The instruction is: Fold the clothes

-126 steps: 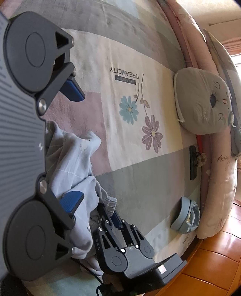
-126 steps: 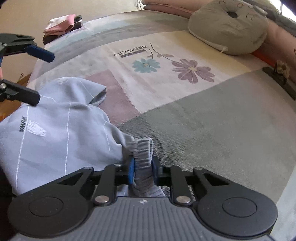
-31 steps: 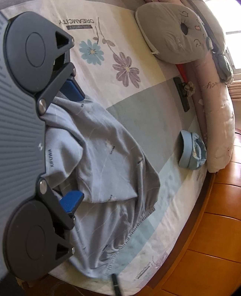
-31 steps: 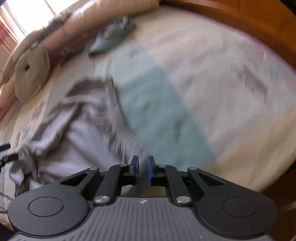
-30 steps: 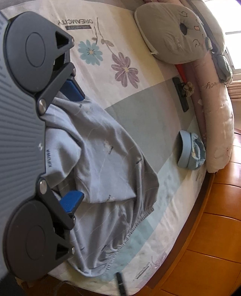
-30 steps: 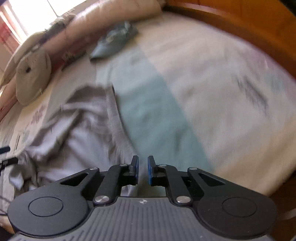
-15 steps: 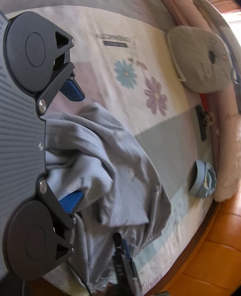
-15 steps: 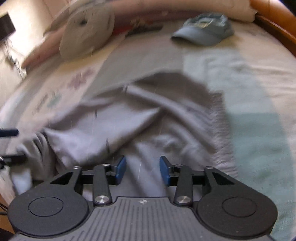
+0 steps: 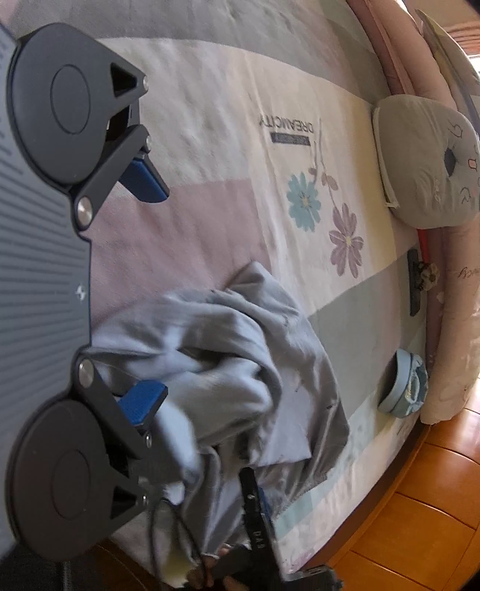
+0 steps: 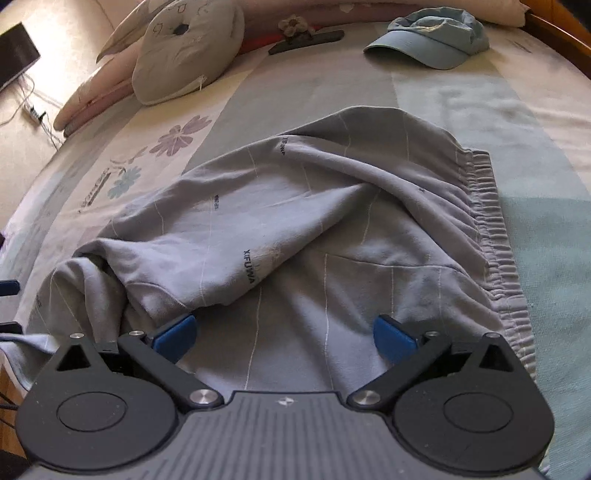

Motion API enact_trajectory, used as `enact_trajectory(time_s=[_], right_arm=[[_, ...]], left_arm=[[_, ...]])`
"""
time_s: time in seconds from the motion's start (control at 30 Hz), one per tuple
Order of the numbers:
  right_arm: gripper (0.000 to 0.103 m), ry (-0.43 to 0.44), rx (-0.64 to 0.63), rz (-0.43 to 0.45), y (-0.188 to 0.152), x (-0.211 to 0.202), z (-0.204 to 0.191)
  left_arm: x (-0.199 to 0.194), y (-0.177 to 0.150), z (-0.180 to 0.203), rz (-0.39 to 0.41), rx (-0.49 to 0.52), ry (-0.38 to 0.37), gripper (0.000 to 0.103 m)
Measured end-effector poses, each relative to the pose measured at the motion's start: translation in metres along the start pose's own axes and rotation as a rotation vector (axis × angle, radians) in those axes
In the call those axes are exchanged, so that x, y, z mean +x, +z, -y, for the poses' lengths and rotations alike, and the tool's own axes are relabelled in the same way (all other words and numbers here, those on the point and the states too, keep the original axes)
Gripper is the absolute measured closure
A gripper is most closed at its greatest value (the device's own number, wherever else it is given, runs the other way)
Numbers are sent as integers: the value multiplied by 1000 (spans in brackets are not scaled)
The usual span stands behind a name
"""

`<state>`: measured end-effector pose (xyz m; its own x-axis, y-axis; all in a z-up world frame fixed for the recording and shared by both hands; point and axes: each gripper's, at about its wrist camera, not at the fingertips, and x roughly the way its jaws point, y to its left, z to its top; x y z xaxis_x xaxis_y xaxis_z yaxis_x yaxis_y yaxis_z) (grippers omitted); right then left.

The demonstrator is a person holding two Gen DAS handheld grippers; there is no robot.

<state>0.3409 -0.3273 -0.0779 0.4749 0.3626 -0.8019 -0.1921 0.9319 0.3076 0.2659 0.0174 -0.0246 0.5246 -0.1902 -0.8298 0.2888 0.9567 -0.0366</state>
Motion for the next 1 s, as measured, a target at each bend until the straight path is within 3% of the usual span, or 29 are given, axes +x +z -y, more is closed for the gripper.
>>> enact_trajectory(time_s=[0.13,0.3,0.43,0.53,0.7,0.8,1.0], right_arm=[[0,-26,13,-12,7,-10,-12],[0,118,-98,53,28,-41,-61],[0,260,-273,35,40,-35,-122],[0,199,-388,-31,34,-9,-154],[0,-16,-482,-96,11,12,-146],[0,-25,-455,-74,10,5,-136],[0,-42,-401,-29,8,-9,-116]], left_arm=[[5,-10,-7,-32,-24,-10,1],[19,-16,-4,-53,-34,-80,1],[33,-18,-2,-79,-45,-51,1],[35,-22,-4,-84,-68,19,1],[30,-29,-11,-62,-166,86,1],[35,-24,-5,-43,-182,105,1],[42,-9,4,-34,-165,294,0]])
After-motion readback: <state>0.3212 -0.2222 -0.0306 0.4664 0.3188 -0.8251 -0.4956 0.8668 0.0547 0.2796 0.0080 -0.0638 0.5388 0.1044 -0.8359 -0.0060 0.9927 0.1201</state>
